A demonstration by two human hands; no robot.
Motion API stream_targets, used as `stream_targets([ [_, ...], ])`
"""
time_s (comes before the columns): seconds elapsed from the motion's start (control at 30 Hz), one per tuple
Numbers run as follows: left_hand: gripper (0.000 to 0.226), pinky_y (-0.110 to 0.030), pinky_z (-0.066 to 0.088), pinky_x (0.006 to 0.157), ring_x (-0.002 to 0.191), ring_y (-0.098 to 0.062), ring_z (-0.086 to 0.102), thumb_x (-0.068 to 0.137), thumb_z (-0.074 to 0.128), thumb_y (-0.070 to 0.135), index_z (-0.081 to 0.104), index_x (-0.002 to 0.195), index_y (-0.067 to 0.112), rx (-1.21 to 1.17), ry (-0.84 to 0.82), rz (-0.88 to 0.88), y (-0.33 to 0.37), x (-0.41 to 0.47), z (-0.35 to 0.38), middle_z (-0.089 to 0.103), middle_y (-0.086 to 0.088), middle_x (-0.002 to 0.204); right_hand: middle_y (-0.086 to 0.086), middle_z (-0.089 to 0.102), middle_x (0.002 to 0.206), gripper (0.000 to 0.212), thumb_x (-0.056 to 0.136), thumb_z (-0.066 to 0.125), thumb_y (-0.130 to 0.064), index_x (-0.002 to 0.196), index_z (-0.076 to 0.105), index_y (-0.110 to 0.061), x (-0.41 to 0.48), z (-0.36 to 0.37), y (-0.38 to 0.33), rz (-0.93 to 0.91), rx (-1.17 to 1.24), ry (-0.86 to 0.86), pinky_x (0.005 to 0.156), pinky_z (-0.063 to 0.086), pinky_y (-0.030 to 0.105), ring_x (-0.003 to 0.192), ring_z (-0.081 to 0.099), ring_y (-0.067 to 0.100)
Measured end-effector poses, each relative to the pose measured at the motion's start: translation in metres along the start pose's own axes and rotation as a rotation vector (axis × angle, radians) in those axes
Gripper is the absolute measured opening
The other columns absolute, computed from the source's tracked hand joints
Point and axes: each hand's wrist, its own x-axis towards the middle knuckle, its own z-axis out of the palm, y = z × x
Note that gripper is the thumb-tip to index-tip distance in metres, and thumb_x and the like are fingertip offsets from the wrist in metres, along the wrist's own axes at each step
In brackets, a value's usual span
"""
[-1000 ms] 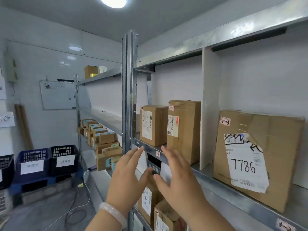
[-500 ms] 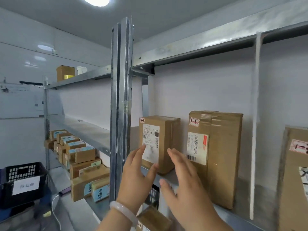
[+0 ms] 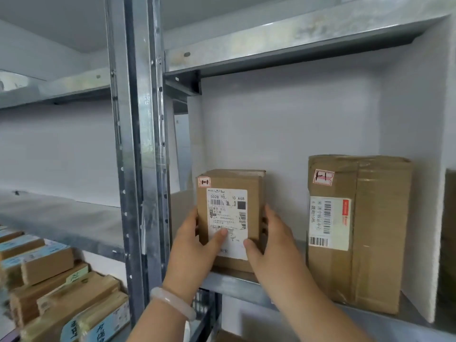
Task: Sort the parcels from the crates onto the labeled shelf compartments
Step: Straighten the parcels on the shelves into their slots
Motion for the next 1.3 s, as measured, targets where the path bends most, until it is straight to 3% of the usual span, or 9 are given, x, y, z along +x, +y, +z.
stream_targets([
  [0.27,0.047,0.004,0.039,0.070,0.090,0.033,0.047,0.088,0.073,0.022,0.048,0.124,0.037,-0.075,-0.081,0.011,-0.013,0.021,-0.002,0.057,0.036,0.103,-0.007,0.037,0.145,0.075,0.091,0.060,-0.019,0.152,0.017,-0.034,0.016,0.026,-0.003,0.050,-0.095,0.124,0.105,0.043,0.032,0.127,0.047,0.013],
  [0.37,0.052,0.002,0.039,0.071,0.094,0.026,0.050,0.088,0.073,0.020,0.048,0.130,0.034,-0.080,-0.106,0.000,-0.015,0.026,-0.001,0.056,0.036,0.104,-0.006,0.037,0.146,0.074,0.091,0.060,-0.019,0.151,0.019,-0.034,0.021,0.031,0.000,0.060,-0.090,0.140,0.105,0.043,0.033,0.127,0.047,0.012],
  [0.5,0.063,-0.020,0.046,0.093,0.116,-0.003,0.054,0.086,0.075,0.020,0.043,0.138,0.035,-0.081,-0.123,-0.013,-0.016,0.027,0.000,0.057,0.031,0.113,-0.007,0.029,0.152,0.081,0.092,0.061,-0.025,0.154,0.009,-0.033,0.015,0.029,-0.003,0.042,-0.074,0.153,0.107,0.040,0.029,0.133,0.041,0.011],
  [0.6,0.089,-0.041,0.039,0.113,0.136,-0.013,0.044,0.081,0.078,0.035,0.027,0.153,0.034,-0.044,-0.085,0.003,-0.014,0.019,-0.004,0.051,0.007,0.144,-0.014,0.014,0.157,0.084,0.093,0.056,-0.039,0.153,-0.003,-0.037,-0.010,0.019,-0.008,-0.082,-0.165,0.201,0.110,0.031,0.024,0.142,0.026,0.006],
  [0.73,0.087,-0.027,0.025,0.114,0.136,0.004,0.028,0.081,0.075,0.036,0.030,0.153,0.023,-0.035,0.101,0.233,0.009,-0.014,-0.004,0.039,0.008,0.150,-0.022,0.035,0.144,0.063,0.091,0.050,-0.039,0.149,0.024,-0.037,-0.051,-0.016,-0.006,-0.401,-0.248,0.388,0.108,0.029,0.013,0.136,0.034,-0.003],
  [0.83,0.079,-0.011,0.022,0.112,0.136,0.011,0.029,0.079,0.068,0.037,0.037,0.150,0.026,-0.106,0.057,0.377,0.033,-0.031,0.015,0.041,0.013,0.146,-0.012,0.044,0.139,0.057,0.087,0.055,-0.030,0.142,0.041,-0.028,-0.069,-0.049,0.009,-0.485,-0.300,0.639,0.108,0.025,0.010,0.133,0.036,-0.002],
  [1.0,0.072,-0.035,0.030,0.119,0.142,0.004,0.028,0.079,0.058,0.071,0.021,0.140,0.065,-0.276,-0.238,0.325,0.067,-0.038,0.060,0.033,0.029,0.149,-0.010,0.035,0.148,0.059,0.089,0.051,-0.032,0.146,0.035,-0.030,-0.074,-0.085,0.033,-0.221,-0.282,0.756,0.111,0.017,0.008,0.140,0.028,0.003],
  [1.13,0.086,-0.041,0.037,0.116,0.140,0.003,0.031,0.077,0.063,0.068,0.014,0.147,0.060,-0.335,-0.367,0.236,0.081,-0.032,0.084,0.028,0.026,0.152,-0.020,0.025,0.148,0.073,0.093,0.059,-0.016,0.143,0.015,-0.046,-0.072,-0.089,0.047,-0.073,-0.211,0.655,0.108,0.015,0.006,0.135,0.015,-0.017],
  [1.3,0.084,-0.034,0.047,0.108,0.128,0.006,0.047,0.084,0.072,0.047,0.021,0.150,0.052,-0.338,-0.446,0.198,0.086,-0.025,0.095,0.046,0.026,0.142,-0.015,0.035,0.151,0.079,0.089,0.064,-0.021,0.153,0.020,-0.033,-0.061,-0.095,0.059,0.117,-0.099,0.511,0.115,0.033,0.032,0.137,0.032,-0.003],
])
